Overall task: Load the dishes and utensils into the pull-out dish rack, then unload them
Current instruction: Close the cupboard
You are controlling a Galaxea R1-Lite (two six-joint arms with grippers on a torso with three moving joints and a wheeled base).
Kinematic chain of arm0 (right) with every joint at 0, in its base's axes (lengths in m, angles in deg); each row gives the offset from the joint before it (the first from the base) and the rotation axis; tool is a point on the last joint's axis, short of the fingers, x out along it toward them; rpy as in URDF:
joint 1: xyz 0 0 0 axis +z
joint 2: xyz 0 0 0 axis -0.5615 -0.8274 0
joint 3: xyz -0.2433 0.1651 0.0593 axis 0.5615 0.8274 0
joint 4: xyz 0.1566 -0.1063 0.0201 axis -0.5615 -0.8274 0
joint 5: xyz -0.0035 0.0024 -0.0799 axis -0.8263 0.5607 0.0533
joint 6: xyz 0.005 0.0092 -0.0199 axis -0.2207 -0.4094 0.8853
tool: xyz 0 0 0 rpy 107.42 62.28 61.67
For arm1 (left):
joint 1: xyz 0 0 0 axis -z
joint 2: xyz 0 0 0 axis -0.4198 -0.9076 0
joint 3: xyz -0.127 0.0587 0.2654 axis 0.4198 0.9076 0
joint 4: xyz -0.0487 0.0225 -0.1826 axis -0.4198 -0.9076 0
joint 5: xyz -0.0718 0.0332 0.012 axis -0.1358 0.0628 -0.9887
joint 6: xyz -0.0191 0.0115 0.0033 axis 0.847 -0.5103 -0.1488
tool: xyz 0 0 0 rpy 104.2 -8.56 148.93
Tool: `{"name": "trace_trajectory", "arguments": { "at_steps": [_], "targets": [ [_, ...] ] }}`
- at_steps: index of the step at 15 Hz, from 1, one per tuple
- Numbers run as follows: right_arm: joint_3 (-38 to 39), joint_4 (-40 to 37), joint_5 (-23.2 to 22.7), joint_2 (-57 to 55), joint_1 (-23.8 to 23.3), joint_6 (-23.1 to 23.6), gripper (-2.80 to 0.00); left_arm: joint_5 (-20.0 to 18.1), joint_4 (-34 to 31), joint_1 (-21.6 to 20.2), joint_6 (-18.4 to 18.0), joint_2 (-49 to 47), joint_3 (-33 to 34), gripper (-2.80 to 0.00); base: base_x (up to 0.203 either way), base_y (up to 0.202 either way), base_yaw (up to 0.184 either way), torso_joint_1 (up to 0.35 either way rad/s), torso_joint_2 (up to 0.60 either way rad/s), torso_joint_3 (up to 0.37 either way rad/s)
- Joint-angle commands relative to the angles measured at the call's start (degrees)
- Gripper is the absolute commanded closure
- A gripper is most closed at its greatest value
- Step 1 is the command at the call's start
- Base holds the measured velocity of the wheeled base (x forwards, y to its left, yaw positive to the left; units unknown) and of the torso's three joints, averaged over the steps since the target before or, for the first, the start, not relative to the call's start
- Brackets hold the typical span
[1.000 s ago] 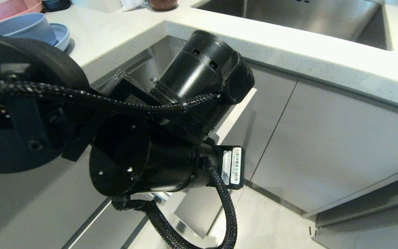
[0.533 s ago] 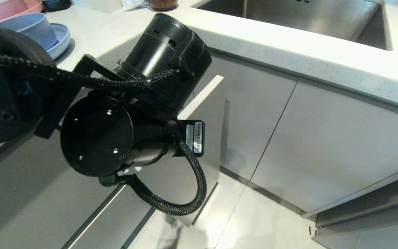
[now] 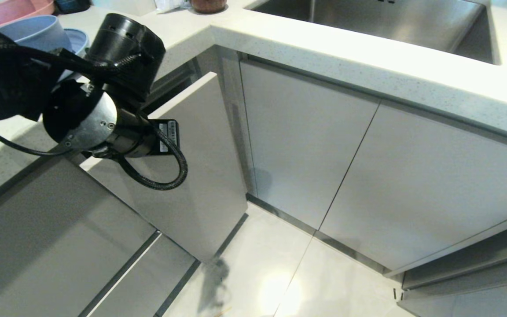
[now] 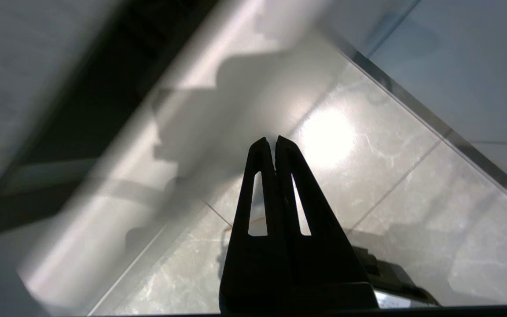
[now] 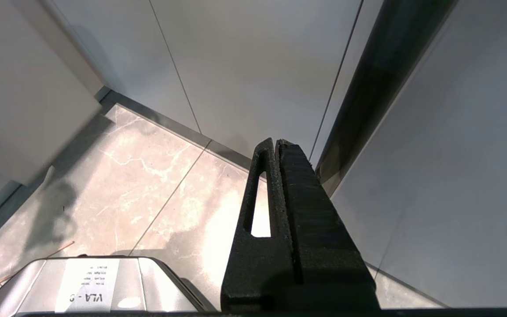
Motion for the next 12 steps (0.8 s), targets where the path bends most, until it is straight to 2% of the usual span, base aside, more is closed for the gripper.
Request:
{"name": "trace_trajectory", "arguments": {
  "at_steps": [1,9,12],
  "targets": [
    [0.1,0.0,0.0,0.2,0.0,0.0,0.0,0.2,-0.2,-2.0,-0.2,1.6,-0.6,0.0,0.0,0.0,0.0,0.0,0.0,0.0],
    [0.1,0.0,0.0,0.2,0.0,0.0,0.0,0.0,-0.3,-0.5,-0.3,2.2,-0.1,0.0,0.0,0.0,0.0,0.0,0.0,0.0],
    [0.1,0.0,0.0,0.2,0.0,0.0,0.0,-1.6,-0.1,0.8,-1.9,6.1,1.1,0.0,0.0,0.0,0.0,0.0,0.0,0.0]
  ]
}}
